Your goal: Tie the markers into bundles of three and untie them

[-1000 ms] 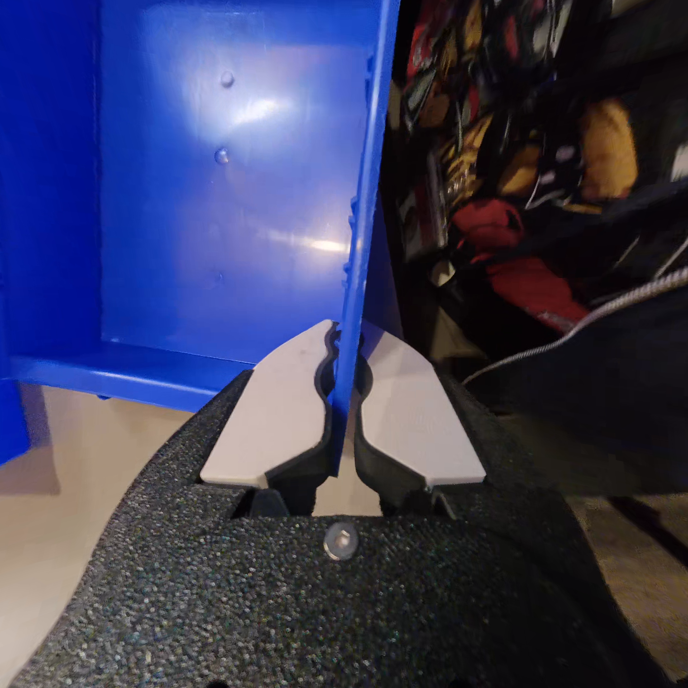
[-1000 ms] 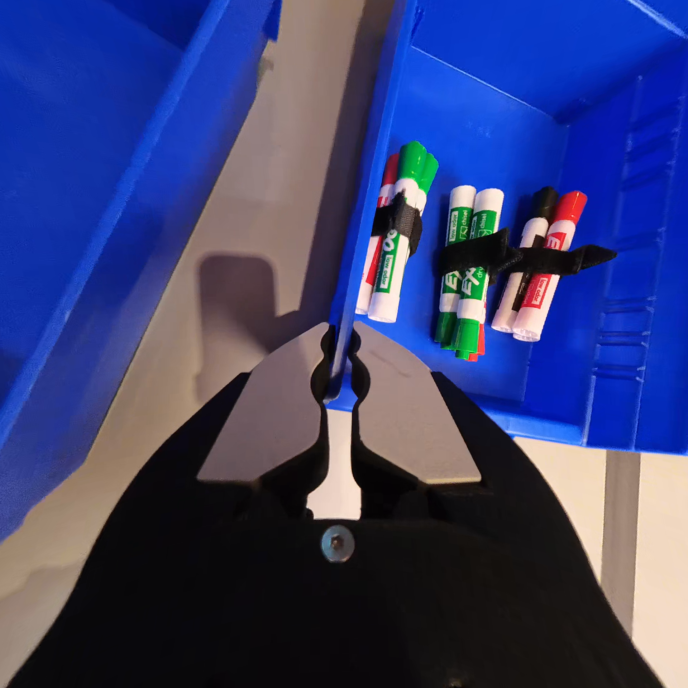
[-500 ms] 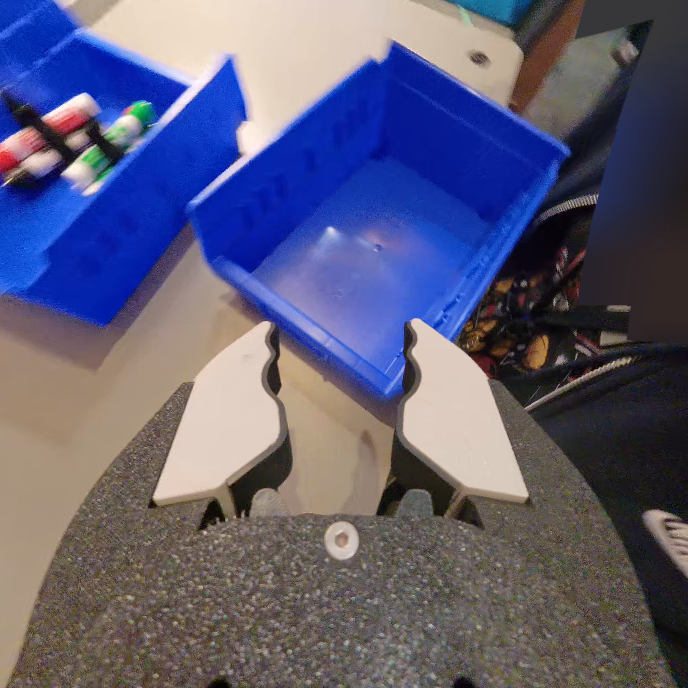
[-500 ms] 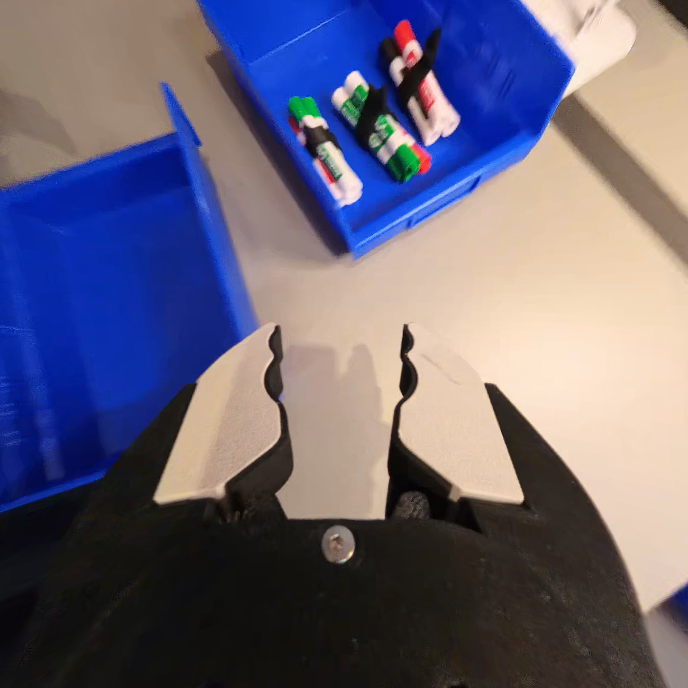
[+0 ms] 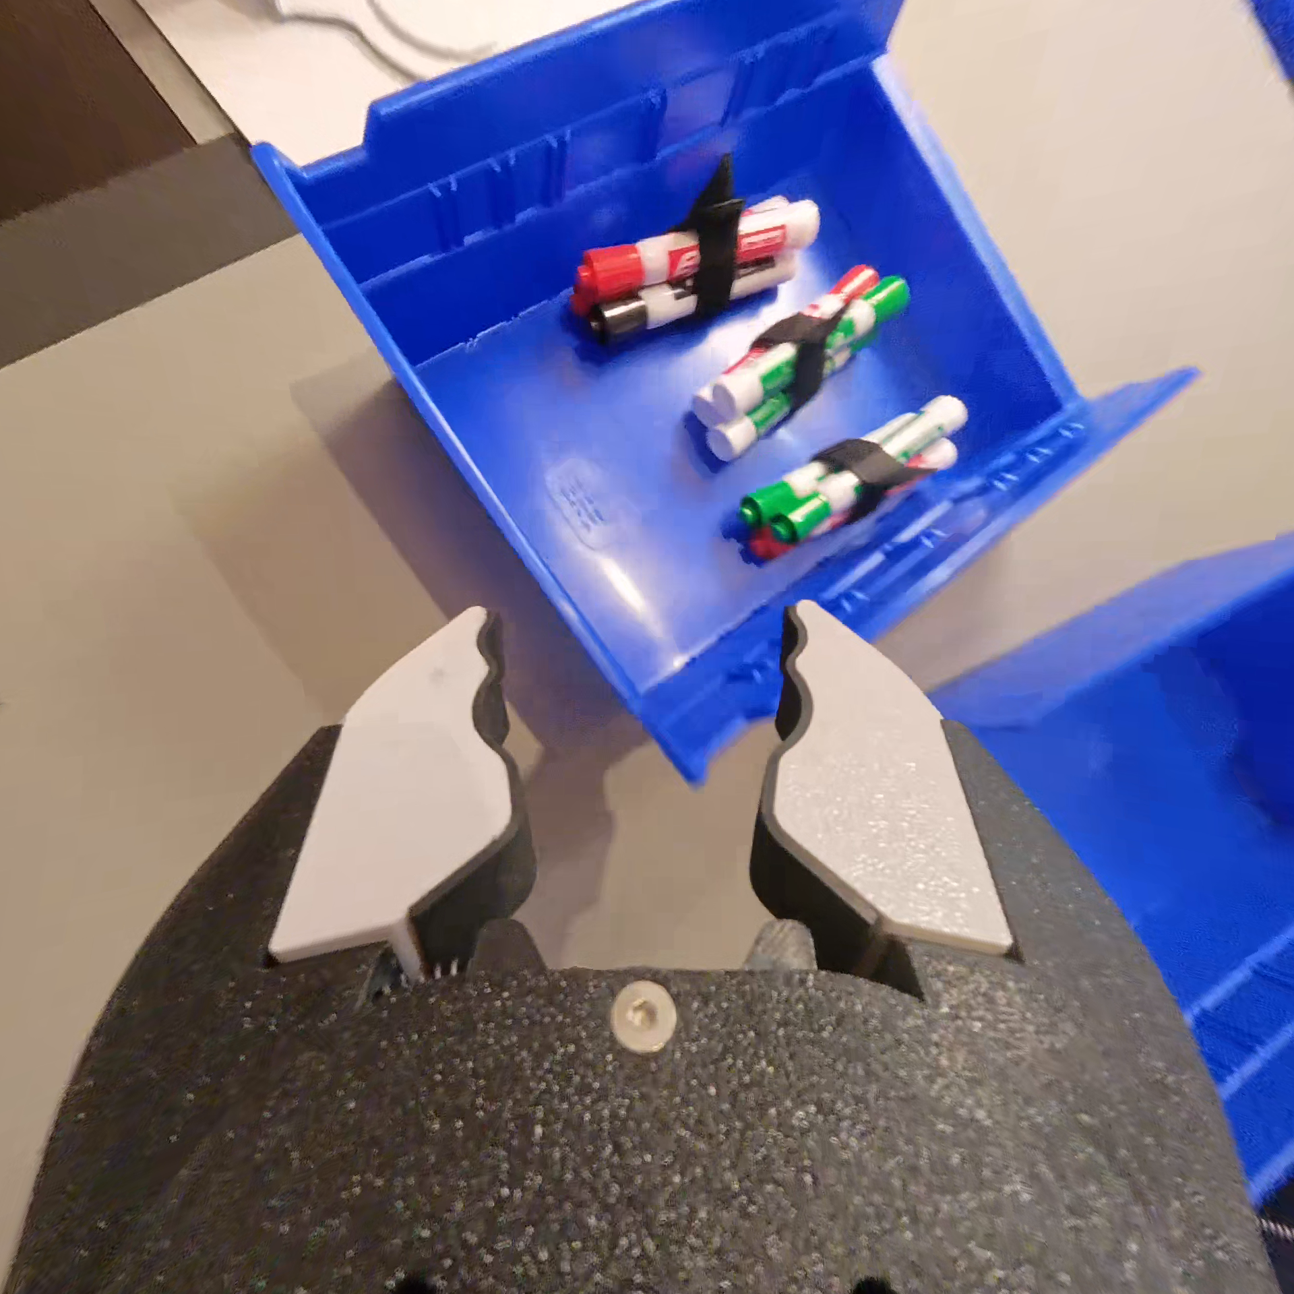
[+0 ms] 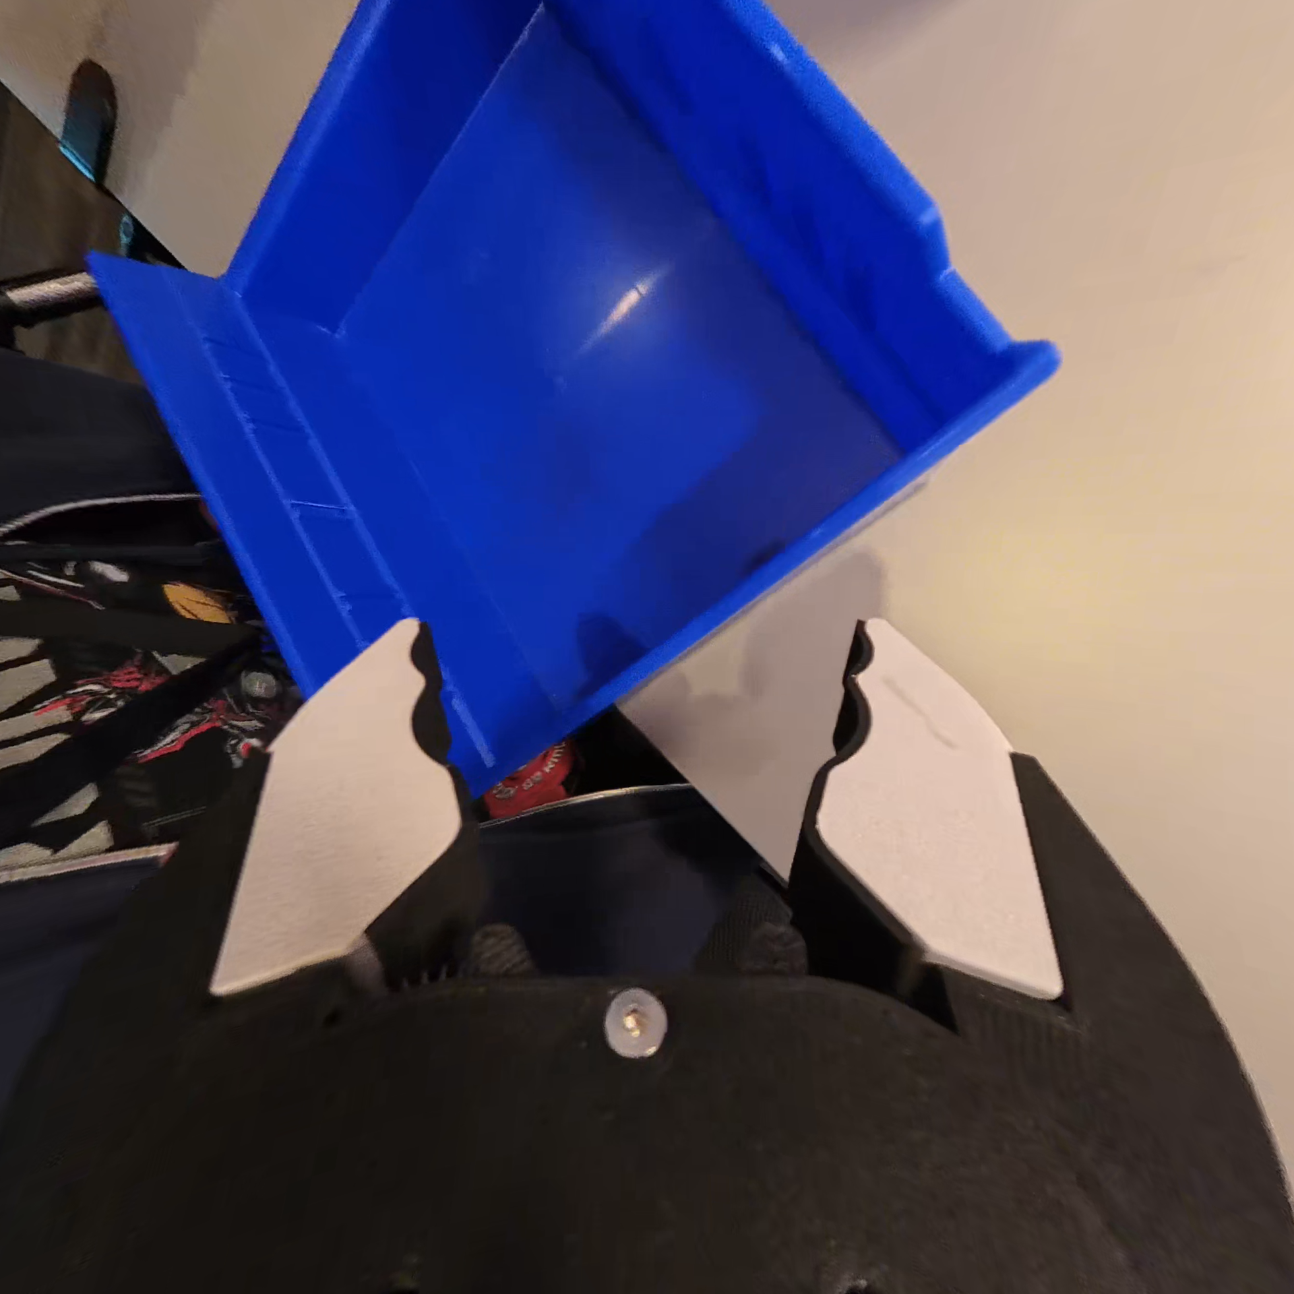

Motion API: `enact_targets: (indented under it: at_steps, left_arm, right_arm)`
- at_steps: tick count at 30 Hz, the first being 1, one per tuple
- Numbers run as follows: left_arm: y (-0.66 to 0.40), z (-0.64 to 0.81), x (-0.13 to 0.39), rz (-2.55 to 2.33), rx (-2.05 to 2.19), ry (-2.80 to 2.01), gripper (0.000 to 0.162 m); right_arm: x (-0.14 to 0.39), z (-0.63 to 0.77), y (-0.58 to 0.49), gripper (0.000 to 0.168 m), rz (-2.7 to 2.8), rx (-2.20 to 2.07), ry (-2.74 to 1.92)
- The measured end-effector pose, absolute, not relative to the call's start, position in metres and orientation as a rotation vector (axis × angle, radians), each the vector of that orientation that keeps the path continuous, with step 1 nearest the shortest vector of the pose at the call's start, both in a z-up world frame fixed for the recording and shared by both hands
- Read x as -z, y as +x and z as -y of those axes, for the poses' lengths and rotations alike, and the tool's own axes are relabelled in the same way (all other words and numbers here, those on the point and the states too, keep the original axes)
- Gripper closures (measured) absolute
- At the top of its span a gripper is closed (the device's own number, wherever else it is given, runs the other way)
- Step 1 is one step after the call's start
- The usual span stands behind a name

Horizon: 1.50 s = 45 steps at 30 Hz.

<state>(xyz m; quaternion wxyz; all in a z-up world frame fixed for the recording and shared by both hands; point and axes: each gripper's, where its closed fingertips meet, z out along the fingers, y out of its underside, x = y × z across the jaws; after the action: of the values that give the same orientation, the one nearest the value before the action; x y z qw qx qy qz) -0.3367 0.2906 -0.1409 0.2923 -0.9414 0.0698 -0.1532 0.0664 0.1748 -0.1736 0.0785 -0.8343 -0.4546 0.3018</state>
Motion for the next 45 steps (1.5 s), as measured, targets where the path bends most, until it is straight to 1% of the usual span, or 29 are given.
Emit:
enact_targets:
  at_steps: [2, 4, 5, 6, 7, 8, 9, 10, 12, 14, 16, 21, 25, 33, 45]
  left_arm:
    - [-0.339, -0.311, 0.164, -0.212, 0.344, -2.586, 0.086]
    - [-0.345, -0.324, 0.183, -0.281, 0.232, -2.659, 0.094]
    - [-0.349, -0.326, 0.193, -0.324, 0.189, -2.703, 0.099]
    - [-0.350, -0.328, 0.200, -0.356, 0.179, -2.736, 0.100]
    - [-0.350, -0.327, 0.206, -0.387, 0.190, -2.762, 0.109]
    - [-0.353, -0.327, 0.210, -0.421, 0.173, -2.784, 0.111]
    - [-0.361, -0.328, 0.213, -0.446, 0.120, -2.795, 0.113]
    - [-0.371, -0.330, 0.214, -0.453, 0.062, -2.797, 0.119]
    - [-0.390, -0.331, 0.214, -0.452, 0.007, -2.803, 0.129]
    - [-0.412, -0.329, 0.214, -0.436, -0.029, -2.813, 0.141]
    - [-0.439, -0.323, 0.215, -0.458, -0.115, -2.829, 0.146]
    - [-0.494, -0.299, 0.215, -0.552, -0.143, -2.831, 0.145]
    - [-0.535, -0.273, 0.214, -0.602, -0.163, -2.814, 0.145]
    - [-0.596, -0.211, 0.214, -0.784, -0.100, -2.798, 0.147]
    - [-0.659, -0.171, 0.214, -1.295, -0.179, -2.702, 0.142]
  right_arm:
    - [0.183, -0.182, 0.067, 0.067, 1.388, -0.821, -2.511]
    - [0.191, -0.190, 0.067, 0.080, 1.420, -0.757, -2.529]
    - [0.195, -0.195, 0.068, 0.092, 1.451, -0.729, -2.528]
    - [0.196, -0.197, 0.068, 0.094, 1.476, -0.738, -2.539]
    - [0.195, -0.199, 0.067, 0.102, 1.489, -0.765, -2.552]
    - [0.193, -0.205, 0.066, 0.115, 1.502, -0.772, -2.545]
    - [0.191, -0.215, 0.067, 0.123, 1.511, -0.745, -2.531]
    - [0.191, -0.223, 0.068, 0.123, 1.531, -0.710, -2.523]
    - [0.188, -0.237, 0.069, 0.140, 1.581, -0.669, -2.504]
    - [0.188, -0.253, 0.074, 0.143, 1.638, -0.580, -2.495]
    - [0.189, -0.269, 0.079, 0.145, 1.699, -0.507, -2.493]
    - [0.189, -0.312, 0.097, 0.151, 1.809, -0.365, -2.482]
    - [0.190, -0.340, 0.107, 0.152, 2.008, -0.297, -2.359]
    - [0.190, -0.400, 0.102, 0.156, 2.209, -0.141, -2.171]
    - [0.190, -0.475, 0.078, 0.156, 2.277, 0.240, -2.016]
